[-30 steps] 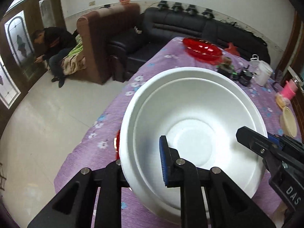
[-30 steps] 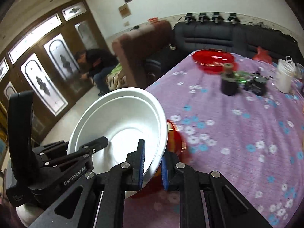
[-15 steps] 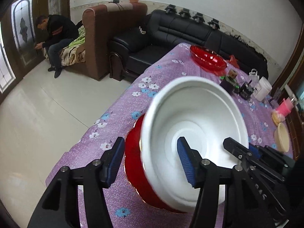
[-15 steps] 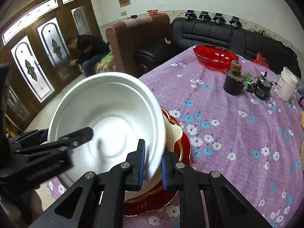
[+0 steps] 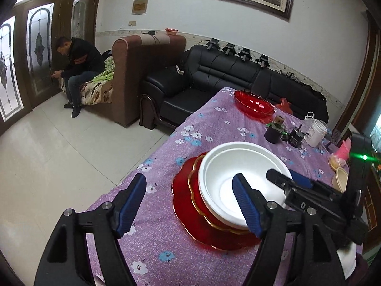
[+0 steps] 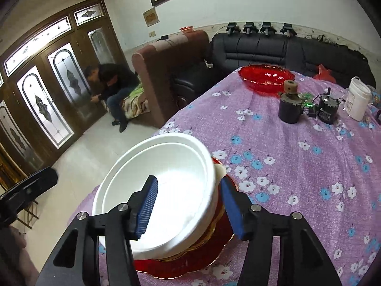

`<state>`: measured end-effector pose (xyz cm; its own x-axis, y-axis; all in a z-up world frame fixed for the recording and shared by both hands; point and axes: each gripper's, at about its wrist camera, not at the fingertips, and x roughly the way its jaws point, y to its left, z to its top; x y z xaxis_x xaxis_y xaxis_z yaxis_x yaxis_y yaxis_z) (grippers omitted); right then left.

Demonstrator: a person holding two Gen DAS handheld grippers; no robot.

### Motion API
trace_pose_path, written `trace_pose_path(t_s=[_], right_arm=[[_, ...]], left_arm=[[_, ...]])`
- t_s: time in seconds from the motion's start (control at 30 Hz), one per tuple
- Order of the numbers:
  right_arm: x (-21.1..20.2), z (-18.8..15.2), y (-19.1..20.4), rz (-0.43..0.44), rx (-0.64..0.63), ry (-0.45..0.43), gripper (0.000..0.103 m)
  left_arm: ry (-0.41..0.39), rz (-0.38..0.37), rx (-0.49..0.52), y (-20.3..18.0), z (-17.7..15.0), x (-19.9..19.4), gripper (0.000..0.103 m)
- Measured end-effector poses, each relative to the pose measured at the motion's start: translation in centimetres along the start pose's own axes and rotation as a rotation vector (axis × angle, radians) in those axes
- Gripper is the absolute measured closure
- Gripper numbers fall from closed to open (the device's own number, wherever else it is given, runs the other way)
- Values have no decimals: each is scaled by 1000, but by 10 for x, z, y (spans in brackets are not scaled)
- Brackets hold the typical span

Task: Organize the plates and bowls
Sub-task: 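Lower the white bowl onto the beige plate and open the right gripper, then reach the right gripper to the small beige bowl and grasp its rim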

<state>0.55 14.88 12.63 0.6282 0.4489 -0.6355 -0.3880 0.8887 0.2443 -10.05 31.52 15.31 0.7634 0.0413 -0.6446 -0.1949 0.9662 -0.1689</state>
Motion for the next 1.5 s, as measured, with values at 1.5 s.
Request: trace_pose_path(t_s=[1.5], right_arm=[[-230, -92, -367, -441, 607, -187, 41]], left_arm=[[121, -149, 612, -309, -84, 26, 19]])
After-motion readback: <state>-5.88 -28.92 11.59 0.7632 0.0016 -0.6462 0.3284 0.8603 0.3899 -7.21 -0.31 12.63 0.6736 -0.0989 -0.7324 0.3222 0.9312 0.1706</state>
